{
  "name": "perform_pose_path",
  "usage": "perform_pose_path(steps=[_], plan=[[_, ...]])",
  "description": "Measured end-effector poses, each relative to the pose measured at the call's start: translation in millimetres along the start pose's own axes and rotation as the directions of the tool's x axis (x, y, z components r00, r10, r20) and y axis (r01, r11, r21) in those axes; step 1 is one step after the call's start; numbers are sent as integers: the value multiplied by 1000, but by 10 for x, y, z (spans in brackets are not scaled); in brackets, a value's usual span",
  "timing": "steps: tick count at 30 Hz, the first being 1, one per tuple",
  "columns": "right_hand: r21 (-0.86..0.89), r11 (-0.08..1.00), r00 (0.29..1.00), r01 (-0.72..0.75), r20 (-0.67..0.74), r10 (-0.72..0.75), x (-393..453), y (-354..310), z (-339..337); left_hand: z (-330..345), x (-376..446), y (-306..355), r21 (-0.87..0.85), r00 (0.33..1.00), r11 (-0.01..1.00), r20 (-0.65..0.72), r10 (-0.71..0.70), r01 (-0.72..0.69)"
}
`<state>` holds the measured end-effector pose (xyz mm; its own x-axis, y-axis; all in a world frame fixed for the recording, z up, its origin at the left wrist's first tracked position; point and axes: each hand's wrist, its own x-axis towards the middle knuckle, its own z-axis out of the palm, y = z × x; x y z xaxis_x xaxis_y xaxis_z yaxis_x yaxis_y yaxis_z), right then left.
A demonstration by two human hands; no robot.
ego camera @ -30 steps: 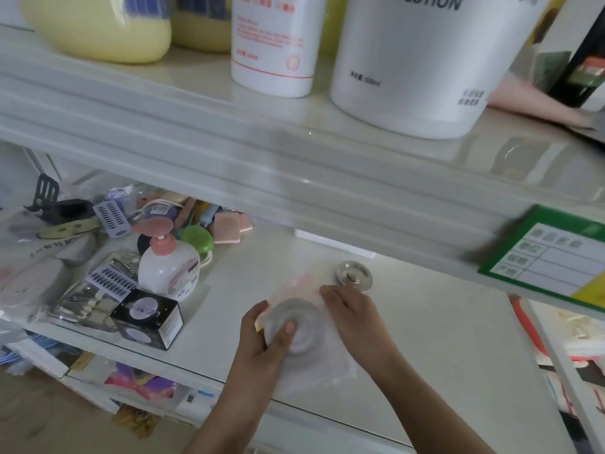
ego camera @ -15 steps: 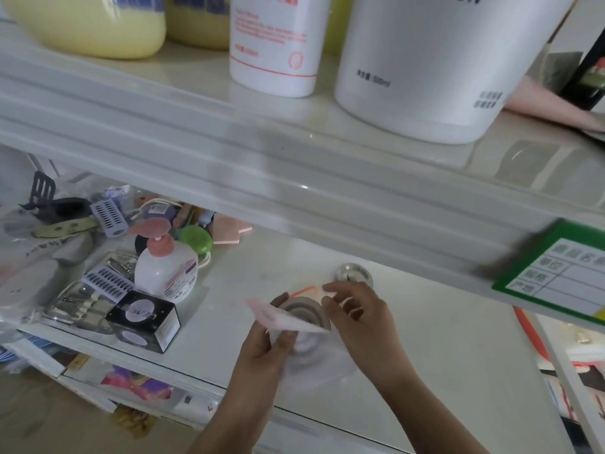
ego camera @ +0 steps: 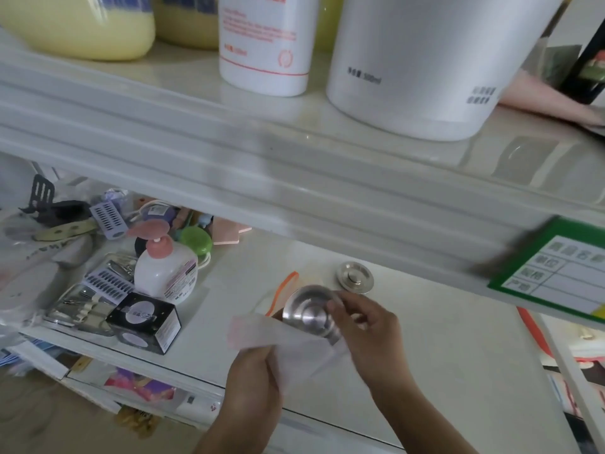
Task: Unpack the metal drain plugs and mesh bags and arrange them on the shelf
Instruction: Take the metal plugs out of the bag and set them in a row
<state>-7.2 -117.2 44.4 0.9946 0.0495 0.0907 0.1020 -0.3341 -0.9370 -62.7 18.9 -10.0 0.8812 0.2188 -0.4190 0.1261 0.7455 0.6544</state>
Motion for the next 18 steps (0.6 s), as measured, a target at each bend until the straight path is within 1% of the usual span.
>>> perform_pose_path(steps=[1,2,3,4,6,8,10,12,13,15,18], plan=[[94,995,997,-46,-57,51,31,19,-60,-1,-15,45,22,1000,1000,4,14,-14],[169,981,986,-92,-120,113,67,54,-146,-37,1,65,34,998,998,-46,47,-46],[215,968,969,-131,-177,170,98,97,-251,-42,-21,118,87,993,993,-79,83,-76],[224,961,953,-162,-217,212,120,153,-365,-103,0,144,153,987,983,-115,116,-98],[147,963,934,-228,-246,259,102,322,-567,-208,-38,233,383,960,908,-140,241,-172],[18,957,939,-289,-188,287,-7,508,-671,-267,-56,355,549,931,807,-131,340,-218],[-71,946,947,-315,-92,309,-155,678,-669,-264,-93,479,652,902,705,-71,425,-281],[-129,936,945,-327,-21,328,-267,830,-618,-225,-148,576,727,886,606,7,464,-323],[-148,932,943,-330,1,333,-302,879,-579,-191,-175,615,749,883,573,34,468,-332],[-175,932,946,-318,11,324,-334,945,-497,-164,-191,632,750,880,562,55,472,-348],[-235,930,958,-281,-9,287,-368,987,-393,-168,-206,600,729,887,587,59,459,-352]])
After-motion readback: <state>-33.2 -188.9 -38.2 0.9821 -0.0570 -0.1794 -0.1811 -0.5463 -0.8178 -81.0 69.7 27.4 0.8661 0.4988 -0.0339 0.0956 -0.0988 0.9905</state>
